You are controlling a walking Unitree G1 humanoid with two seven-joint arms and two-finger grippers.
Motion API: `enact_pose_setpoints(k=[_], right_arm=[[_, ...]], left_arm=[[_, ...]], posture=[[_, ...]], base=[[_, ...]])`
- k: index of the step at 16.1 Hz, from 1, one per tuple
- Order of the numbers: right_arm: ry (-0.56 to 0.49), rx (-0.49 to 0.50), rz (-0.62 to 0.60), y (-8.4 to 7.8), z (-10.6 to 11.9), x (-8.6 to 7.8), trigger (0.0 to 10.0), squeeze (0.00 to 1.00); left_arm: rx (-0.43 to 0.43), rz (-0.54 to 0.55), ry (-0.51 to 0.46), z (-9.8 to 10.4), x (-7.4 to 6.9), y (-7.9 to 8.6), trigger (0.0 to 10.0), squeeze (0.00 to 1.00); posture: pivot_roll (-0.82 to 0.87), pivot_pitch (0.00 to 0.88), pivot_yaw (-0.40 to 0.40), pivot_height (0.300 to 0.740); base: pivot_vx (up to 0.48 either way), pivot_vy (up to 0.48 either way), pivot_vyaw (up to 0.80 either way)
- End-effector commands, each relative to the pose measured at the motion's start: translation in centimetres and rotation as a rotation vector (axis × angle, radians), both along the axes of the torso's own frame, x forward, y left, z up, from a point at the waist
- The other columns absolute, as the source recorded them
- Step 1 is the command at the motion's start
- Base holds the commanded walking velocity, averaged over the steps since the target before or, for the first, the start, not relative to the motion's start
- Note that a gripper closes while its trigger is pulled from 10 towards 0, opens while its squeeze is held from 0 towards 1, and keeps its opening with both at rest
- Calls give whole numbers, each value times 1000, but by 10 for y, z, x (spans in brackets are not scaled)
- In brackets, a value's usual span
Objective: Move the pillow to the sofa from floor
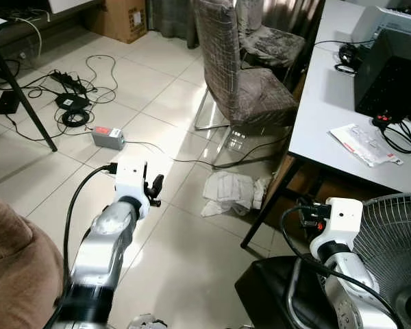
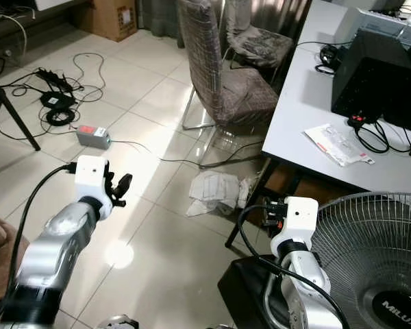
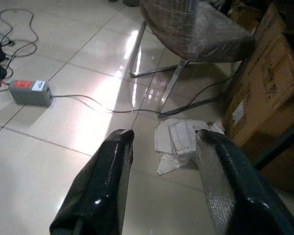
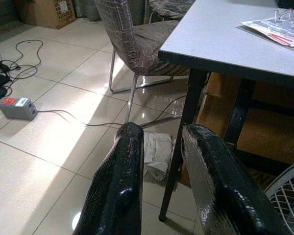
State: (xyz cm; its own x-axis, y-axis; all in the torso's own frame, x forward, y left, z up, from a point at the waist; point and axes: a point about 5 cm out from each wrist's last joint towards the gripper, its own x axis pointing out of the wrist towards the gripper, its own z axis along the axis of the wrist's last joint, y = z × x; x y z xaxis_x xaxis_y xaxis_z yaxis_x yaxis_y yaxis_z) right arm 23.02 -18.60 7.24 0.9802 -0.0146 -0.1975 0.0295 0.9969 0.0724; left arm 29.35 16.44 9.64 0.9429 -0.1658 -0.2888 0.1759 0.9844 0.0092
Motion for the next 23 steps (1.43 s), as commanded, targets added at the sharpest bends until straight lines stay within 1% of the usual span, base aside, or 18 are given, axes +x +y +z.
enact_pose_setpoints(k=[1,2,3,4,5,6,7,8,9,10,11,13,15,16,18,20,23], right_arm=[[-8,-7,-28,-7,2,-5,10000,0],[-10,2,-25,-5,1,-9,10000,0],[-13,9,-12,-2,0,-11,10000,0],[-26,21,15,7,1,-14,10000,0],[-34,31,15,9,1,-16,10000,0],[-40,39,13,10,1,-17,10000,0],[-43,46,7,10,0,-19,10000,0],[-43,50,-1,9,0,-20,10000,0],[-40,54,-22,9,-2,-23,10000,0],[-39,55,-20,9,-2,-23,10000,0],[-36,52,-10,10,-2,-23,10000,0],[-28,37,17,11,-3,-21,10000,0],[-27,30,50,11,-2,-19,10000,0],[-27,25,71,12,-1,-19,10000,0],[-22,18,92,11,-1,-18,10000,0],[-18,17,96,9,-2,-15,10000,0],[-17,23,101,11,-2,-13,10000,0]], left_arm=[[36,-86,-64,7,-3,-7,10000,0],[91,-130,-107,11,-3,-10,10000,0],[96,-153,-122,12,-3,-11,10000,0],[74,-154,-94,11,-4,-8,10000,0],[55,-157,-105,13,-6,-6,10000,78],[54,-159,-120,14,-7,-5,10000,78],[71,-160,-124,13,-9,-1,10000,16],[78,-155,-120,11,-11,1,10000,4],[83,-144,-95,5,-14,8,10000,24],[100,-134,-83,3,-15,11,10000,12],[95,-152,-84,3,-14,9,10000,0],[107,-217,-121,8,-12,-4,10000,0],[81,-198,-96,4,-14,-8,10000,0],[89,-201,-89,1,-17,-8,10000,0],[91,-200,-79,-2,-22,-7,10000,0],[92,-161,-72,-3,-24,0,10000,0],[160,-160,-86,-4,-24,4,10000,0]], posture=[[79,44,-106,740],[85,47,-88,740],[85,47,-80,740],[85,48,-56,740],[89,48,-40,740],[94,50,-22,740],[97,49,3,740],[96,48,7,740],[92,43,24,740],[90,41,26,740],[90,40,20,740],[87,38,7,740],[82,36,-12,740],[82,36,-20,740],[87,36,-29,740],[87,36,-29,740],[103,32,-46,740]], base=[[0,0,0],[0,0,800],[0,0,800],[0,0,800],[0,0,800],[0,0,800],[0,0,800],[0,0,800],[0,0,800],[0,0,800],[0,0,800],[0,0,800],[0,0,800],[0,0,800],[0,0,800],[0,0,800],[0,0,800]])
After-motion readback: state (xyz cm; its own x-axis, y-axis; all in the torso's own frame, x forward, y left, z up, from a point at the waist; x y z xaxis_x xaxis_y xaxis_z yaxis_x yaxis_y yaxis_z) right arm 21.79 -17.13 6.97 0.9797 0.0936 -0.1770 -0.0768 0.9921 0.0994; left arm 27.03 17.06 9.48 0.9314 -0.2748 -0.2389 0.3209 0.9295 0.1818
